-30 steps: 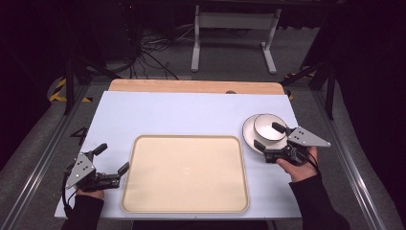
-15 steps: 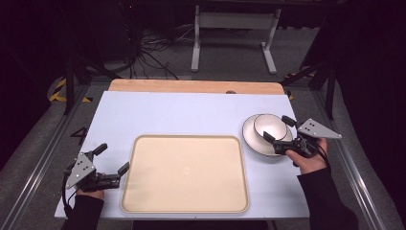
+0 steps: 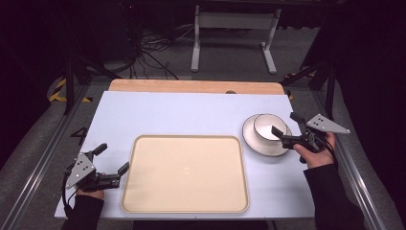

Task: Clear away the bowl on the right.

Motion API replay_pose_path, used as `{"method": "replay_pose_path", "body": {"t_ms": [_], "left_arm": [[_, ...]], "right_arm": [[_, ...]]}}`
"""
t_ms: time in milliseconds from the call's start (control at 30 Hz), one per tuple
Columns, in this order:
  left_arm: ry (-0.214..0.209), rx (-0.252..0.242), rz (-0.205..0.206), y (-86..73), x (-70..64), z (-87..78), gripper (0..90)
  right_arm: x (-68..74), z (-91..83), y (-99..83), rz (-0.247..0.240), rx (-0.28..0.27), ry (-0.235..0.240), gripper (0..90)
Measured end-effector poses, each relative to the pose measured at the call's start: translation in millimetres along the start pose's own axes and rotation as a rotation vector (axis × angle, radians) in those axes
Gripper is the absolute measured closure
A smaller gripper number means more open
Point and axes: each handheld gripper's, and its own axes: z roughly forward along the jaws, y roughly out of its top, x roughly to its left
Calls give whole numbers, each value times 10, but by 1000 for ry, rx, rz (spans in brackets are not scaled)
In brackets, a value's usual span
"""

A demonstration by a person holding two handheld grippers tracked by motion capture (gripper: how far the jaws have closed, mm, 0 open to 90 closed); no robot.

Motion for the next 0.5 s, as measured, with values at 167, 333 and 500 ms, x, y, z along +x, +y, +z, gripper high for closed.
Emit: {"method": "replay_pose_path", "body": {"t_ms": [167,333,500], "left_arm": [[3,0,-2,0,-2,-1,3],[1,0,0,0,-2,-3,3],[2,0,-1,-1,-2,-1,3]], "right_arm": [[-96,18,12,11,6,-16,78],[-182,32,37,14,18,-35,80],[-251,46,68,13,20,-51,85]]}}
